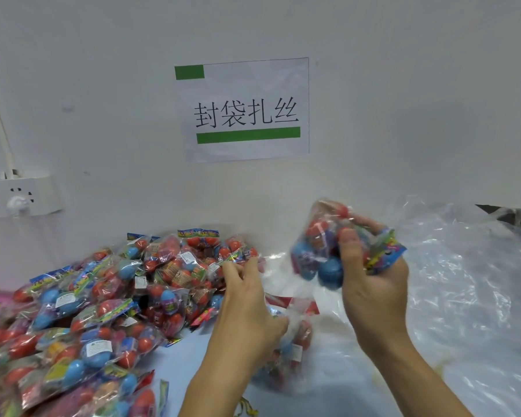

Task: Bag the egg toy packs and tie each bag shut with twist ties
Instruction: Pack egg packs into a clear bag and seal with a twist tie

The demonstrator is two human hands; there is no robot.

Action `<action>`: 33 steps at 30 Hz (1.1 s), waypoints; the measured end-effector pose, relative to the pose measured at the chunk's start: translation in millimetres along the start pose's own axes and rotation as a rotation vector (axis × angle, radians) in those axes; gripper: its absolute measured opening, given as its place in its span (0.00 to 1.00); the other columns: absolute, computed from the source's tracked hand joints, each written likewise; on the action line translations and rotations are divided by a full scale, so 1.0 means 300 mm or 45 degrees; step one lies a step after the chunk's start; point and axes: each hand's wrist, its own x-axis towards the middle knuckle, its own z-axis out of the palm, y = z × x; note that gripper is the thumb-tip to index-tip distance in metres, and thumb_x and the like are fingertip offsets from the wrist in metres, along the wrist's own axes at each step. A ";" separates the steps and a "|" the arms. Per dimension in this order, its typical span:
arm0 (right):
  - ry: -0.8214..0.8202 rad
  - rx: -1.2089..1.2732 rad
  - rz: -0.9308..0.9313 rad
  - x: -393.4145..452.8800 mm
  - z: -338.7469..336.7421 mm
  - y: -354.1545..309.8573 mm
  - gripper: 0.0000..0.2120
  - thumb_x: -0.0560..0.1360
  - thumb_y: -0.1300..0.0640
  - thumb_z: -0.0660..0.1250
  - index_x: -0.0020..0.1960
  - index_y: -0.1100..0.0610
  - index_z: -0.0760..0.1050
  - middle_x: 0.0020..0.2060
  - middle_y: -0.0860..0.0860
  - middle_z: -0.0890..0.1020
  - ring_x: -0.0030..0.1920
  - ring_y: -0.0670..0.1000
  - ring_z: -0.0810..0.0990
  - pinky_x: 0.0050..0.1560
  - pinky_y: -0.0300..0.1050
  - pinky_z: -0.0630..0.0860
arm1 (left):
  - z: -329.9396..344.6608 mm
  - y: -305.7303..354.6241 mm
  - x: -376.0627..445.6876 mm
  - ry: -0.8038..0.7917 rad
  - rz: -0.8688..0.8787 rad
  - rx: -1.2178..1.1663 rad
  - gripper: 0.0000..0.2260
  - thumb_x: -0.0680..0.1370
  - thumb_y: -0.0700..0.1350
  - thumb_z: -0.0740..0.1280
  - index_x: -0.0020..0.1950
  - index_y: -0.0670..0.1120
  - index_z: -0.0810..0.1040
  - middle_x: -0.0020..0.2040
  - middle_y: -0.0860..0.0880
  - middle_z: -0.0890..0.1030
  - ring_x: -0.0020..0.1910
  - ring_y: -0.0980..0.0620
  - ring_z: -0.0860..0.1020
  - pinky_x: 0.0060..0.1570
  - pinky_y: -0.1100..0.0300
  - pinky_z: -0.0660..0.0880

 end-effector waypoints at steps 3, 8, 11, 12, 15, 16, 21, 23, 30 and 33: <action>-0.230 -0.096 0.037 -0.022 0.022 0.009 0.20 0.70 0.42 0.71 0.56 0.52 0.79 0.45 0.47 0.86 0.46 0.47 0.87 0.42 0.38 0.83 | 0.001 -0.002 0.005 0.000 0.024 -0.100 0.34 0.71 0.44 0.78 0.69 0.55 0.62 0.54 0.57 0.57 0.45 0.66 0.71 0.42 0.77 0.70; -0.375 -0.534 -0.088 -0.035 -0.018 0.065 0.16 0.71 0.46 0.76 0.56 0.42 0.77 0.48 0.39 0.84 0.49 0.45 0.85 0.50 0.42 0.82 | -0.005 -0.004 0.010 0.022 0.050 -0.196 0.37 0.73 0.47 0.76 0.76 0.52 0.61 0.59 0.56 0.61 0.50 0.59 0.70 0.45 0.84 0.65; -0.531 -0.713 -0.127 -0.039 -0.026 0.090 0.15 0.72 0.49 0.76 0.57 0.42 0.78 0.48 0.39 0.84 0.50 0.43 0.83 0.51 0.41 0.80 | -0.008 0.000 0.004 0.012 0.144 -0.301 0.28 0.75 0.45 0.72 0.71 0.56 0.64 0.59 0.57 0.64 0.51 0.61 0.72 0.48 0.80 0.68; -0.574 -0.720 -0.124 -0.039 -0.029 0.094 0.14 0.72 0.49 0.76 0.56 0.42 0.78 0.48 0.38 0.83 0.49 0.41 0.83 0.49 0.40 0.80 | -0.009 0.003 0.002 0.002 0.167 -0.344 0.25 0.76 0.43 0.70 0.68 0.58 0.65 0.58 0.58 0.65 0.51 0.61 0.72 0.48 0.77 0.70; -0.723 -0.690 -0.030 -0.037 -0.036 0.091 0.13 0.72 0.46 0.74 0.54 0.38 0.77 0.46 0.36 0.83 0.46 0.41 0.84 0.46 0.37 0.80 | -0.013 0.000 0.007 0.091 0.115 -0.496 0.18 0.79 0.38 0.65 0.65 0.55 0.72 0.56 0.59 0.71 0.47 0.64 0.73 0.48 0.67 0.76; -0.756 -0.694 -0.006 -0.037 -0.037 0.091 0.13 0.72 0.45 0.74 0.54 0.37 0.76 0.45 0.35 0.83 0.45 0.41 0.84 0.45 0.35 0.80 | -0.016 -0.001 0.010 0.149 0.103 -0.516 0.17 0.80 0.38 0.64 0.65 0.54 0.74 0.56 0.58 0.73 0.48 0.64 0.74 0.49 0.68 0.76; -0.512 -0.807 -0.010 -0.048 -0.021 0.117 0.07 0.74 0.48 0.74 0.49 0.40 0.77 0.39 0.38 0.83 0.39 0.41 0.83 0.38 0.34 0.78 | -0.022 0.010 0.008 0.195 0.212 -0.559 0.17 0.79 0.32 0.64 0.55 0.54 0.80 0.44 0.54 0.80 0.41 0.59 0.77 0.40 0.68 0.76; -0.363 -0.773 0.033 -0.050 -0.013 0.123 0.04 0.76 0.48 0.72 0.48 0.43 0.77 0.37 0.39 0.82 0.35 0.41 0.81 0.34 0.32 0.75 | -0.020 0.020 0.000 0.131 0.272 -0.626 0.18 0.78 0.31 0.64 0.54 0.54 0.81 0.42 0.54 0.80 0.38 0.59 0.77 0.37 0.66 0.77; -0.310 -0.627 0.231 -0.056 -0.013 0.119 0.05 0.75 0.49 0.73 0.45 0.43 0.77 0.39 0.35 0.83 0.38 0.40 0.83 0.37 0.29 0.76 | -0.024 0.002 0.005 0.392 0.321 -0.542 0.20 0.77 0.29 0.63 0.56 0.53 0.81 0.48 0.54 0.80 0.45 0.55 0.78 0.44 0.58 0.78; -0.328 -0.618 0.253 -0.058 -0.011 0.123 0.04 0.76 0.49 0.72 0.46 0.43 0.78 0.40 0.34 0.83 0.40 0.39 0.83 0.38 0.28 0.76 | -0.025 -0.023 0.012 0.400 0.181 -0.356 0.18 0.78 0.42 0.68 0.67 0.54 0.73 0.62 0.56 0.72 0.61 0.57 0.72 0.62 0.58 0.73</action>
